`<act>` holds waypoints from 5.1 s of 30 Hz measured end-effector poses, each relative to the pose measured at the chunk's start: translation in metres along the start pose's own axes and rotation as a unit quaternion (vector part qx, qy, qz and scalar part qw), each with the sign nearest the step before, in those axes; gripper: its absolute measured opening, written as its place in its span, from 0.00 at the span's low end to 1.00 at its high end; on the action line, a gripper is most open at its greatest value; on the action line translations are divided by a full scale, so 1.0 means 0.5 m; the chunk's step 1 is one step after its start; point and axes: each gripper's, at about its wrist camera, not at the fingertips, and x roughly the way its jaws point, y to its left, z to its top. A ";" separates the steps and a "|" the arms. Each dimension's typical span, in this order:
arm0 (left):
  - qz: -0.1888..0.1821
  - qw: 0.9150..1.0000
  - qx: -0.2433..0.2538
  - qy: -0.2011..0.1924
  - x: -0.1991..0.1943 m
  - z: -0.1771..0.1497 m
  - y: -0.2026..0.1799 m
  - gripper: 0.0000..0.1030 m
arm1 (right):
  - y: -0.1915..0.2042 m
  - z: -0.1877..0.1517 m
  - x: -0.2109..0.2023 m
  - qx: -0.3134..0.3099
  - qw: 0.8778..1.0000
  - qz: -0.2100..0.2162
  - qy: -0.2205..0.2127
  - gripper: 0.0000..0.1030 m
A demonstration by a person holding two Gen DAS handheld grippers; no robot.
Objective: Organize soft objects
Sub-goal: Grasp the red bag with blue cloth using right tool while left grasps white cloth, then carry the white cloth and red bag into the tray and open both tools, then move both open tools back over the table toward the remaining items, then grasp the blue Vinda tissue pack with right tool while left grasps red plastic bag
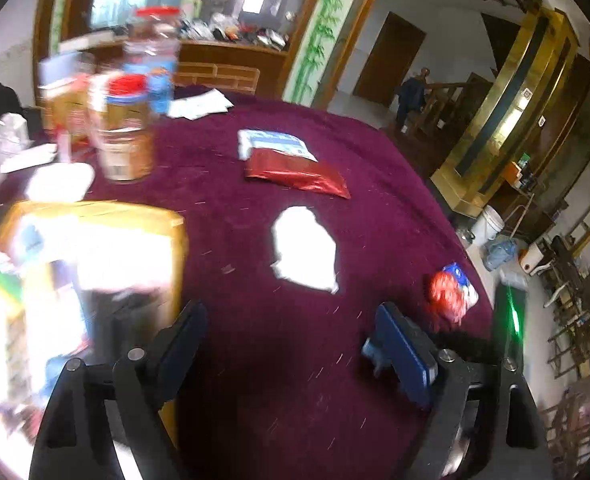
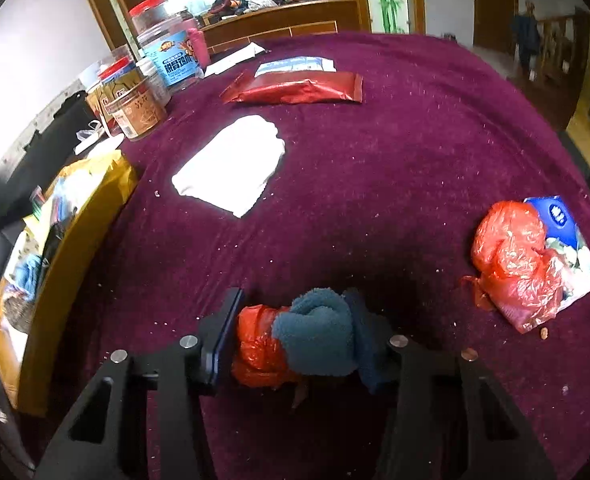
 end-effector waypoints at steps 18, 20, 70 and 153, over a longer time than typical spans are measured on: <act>0.099 0.988 0.091 0.076 0.358 0.089 -0.090 0.11 | -0.043 0.013 -0.007 0.031 0.999 0.027 -0.021 0.47; 0.084 0.992 0.079 0.059 0.315 0.089 -0.085 0.11 | -0.045 0.014 -0.007 0.034 0.999 0.032 -0.024 0.46; 0.120 0.972 -0.166 -0.112 -0.325 -0.250 0.413 0.70 | 0.582 -0.074 -0.059 -0.248 0.962 0.115 -0.003 0.70; 0.036 0.978 0.197 0.066 -0.007 -0.199 -0.206 0.74 | -0.338 0.054 -0.151 0.199 0.973 -0.073 -0.093 0.71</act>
